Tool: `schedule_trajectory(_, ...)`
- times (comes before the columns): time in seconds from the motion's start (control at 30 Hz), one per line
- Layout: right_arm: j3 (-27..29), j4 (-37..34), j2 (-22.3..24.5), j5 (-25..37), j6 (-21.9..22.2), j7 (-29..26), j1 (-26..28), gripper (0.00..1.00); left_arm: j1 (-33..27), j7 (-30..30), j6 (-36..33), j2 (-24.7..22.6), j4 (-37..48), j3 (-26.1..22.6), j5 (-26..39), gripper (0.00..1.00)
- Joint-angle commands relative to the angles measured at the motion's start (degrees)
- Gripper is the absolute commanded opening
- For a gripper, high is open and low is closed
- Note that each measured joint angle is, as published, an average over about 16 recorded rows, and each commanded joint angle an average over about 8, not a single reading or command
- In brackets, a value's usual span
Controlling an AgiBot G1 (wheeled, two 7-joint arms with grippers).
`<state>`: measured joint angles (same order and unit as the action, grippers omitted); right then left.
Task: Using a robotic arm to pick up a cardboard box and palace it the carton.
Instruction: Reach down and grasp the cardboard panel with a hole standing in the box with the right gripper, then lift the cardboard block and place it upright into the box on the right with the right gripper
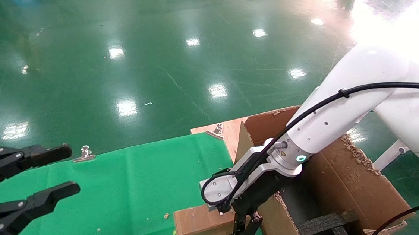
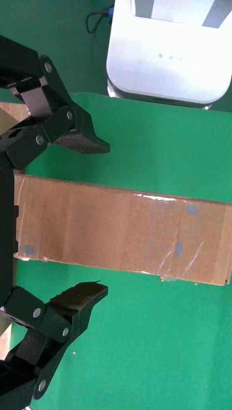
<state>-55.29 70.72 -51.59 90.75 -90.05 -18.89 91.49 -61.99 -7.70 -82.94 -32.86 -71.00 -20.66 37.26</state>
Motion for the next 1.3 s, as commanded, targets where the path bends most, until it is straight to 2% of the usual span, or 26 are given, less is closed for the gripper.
schedule_trajectory(0.03,0.12,0.03,0.04,-0.02,0.0,0.0,-0.05,0.0,0.0,0.0,0.0,0.0,0.0,0.0,0.0,1.0)
schedule_trajectory(1.3,0.53,-0.52,0.64,-1.35,0.43,0.15,0.1,0.0,0.0,0.0,0.0,0.0,0.0,0.0,0.0,1.0)
